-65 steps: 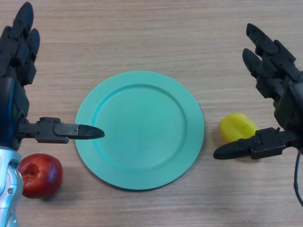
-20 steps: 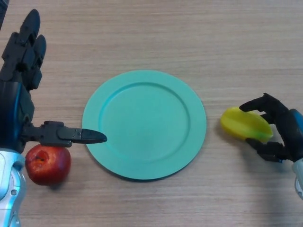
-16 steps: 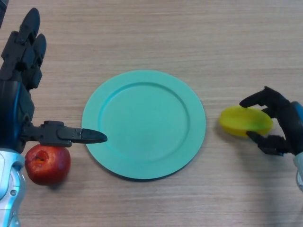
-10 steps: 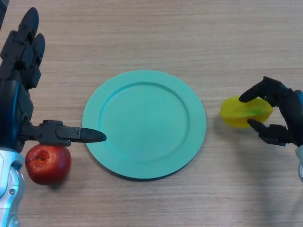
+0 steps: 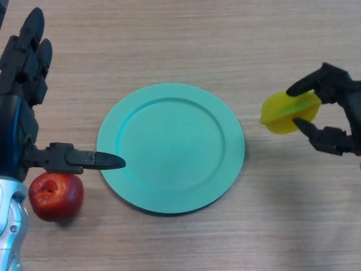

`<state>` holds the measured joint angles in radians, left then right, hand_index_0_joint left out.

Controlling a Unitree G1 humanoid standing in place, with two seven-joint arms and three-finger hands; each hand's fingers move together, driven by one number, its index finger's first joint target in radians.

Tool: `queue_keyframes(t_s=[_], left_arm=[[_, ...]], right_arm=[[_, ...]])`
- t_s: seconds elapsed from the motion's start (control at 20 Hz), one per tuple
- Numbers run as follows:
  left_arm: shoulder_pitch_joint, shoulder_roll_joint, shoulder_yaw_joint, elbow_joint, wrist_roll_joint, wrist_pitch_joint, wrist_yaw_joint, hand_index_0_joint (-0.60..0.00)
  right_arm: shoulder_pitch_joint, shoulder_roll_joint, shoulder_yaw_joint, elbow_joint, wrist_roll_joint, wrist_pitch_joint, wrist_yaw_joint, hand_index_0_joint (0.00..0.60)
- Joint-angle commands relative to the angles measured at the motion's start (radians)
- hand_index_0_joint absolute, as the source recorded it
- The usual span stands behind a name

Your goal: Pick up the yellow starfruit and place it on the plate

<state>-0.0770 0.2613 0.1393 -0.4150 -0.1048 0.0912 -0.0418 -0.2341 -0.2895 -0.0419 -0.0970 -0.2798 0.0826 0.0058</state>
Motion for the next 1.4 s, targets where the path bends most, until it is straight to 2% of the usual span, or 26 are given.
queue_keyframes(t_s=[0.05, 0.2, 0.25, 0.35, 0.5, 0.6, 0.75, 0.95, 1.25, 1.4], left_arm=[[-0.035, 0.033, 0.061, -0.082, -0.034, -0.087, 0.014, 0.0], [-0.026, 0.031, 0.065, -0.087, -0.037, -0.097, 0.013, 0.0], [-0.024, 0.032, 0.071, -0.089, -0.045, -0.091, 0.013, 0.0], [-0.021, 0.033, 0.073, -0.09, -0.044, -0.085, 0.012, 0.0], [-0.024, 0.041, 0.086, -0.097, -0.053, -0.073, 0.001, 0.0], [-0.015, 0.041, 0.094, -0.107, -0.073, -0.063, -0.011, 0.0], [-0.01, 0.044, 0.106, -0.111, -0.087, -0.055, -0.017, 0.0], [-0.014, 0.046, 0.114, -0.099, -0.086, -0.063, -0.004, 0.0], [-0.002, 0.04, 0.107, -0.102, -0.082, -0.062, -0.002, 0.0], [-0.003, 0.041, 0.108, -0.109, -0.088, -0.044, -0.004, 0.0]], right_arm=[[-0.06, 0.003, -0.026, -0.117, 0.073, -0.022, -0.017, 0.6], [-0.07, 0.051, 0.022, -0.181, 0.145, 0.048, -0.009, 0.6], [-0.08, 0.078, 0.051, -0.199, 0.194, 0.083, -0.028, 0.6], [-0.09, 0.094, 0.117, -0.205, 0.231, 0.089, -0.078, 0.6], [-0.104, 0.099, 0.222, -0.155, 0.294, 0.085, -0.167, 0.6], [-0.129, 0.099, 0.289, -0.097, 0.342, 0.03, -0.234, 0.6], [-0.147, 0.1, 0.418, -0.016, 0.501, -0.125, -0.349, 0.6], [-0.147, 0.1, 0.519, 0.106, 0.586, -0.276, -0.415, 0.6], [-0.164, 0.1, 0.587, 0.266, 0.567, -0.327, -0.486, 0.6], [-0.17, 0.1, 0.582, 0.267, 0.573, -0.299, -0.46, 0.6]])
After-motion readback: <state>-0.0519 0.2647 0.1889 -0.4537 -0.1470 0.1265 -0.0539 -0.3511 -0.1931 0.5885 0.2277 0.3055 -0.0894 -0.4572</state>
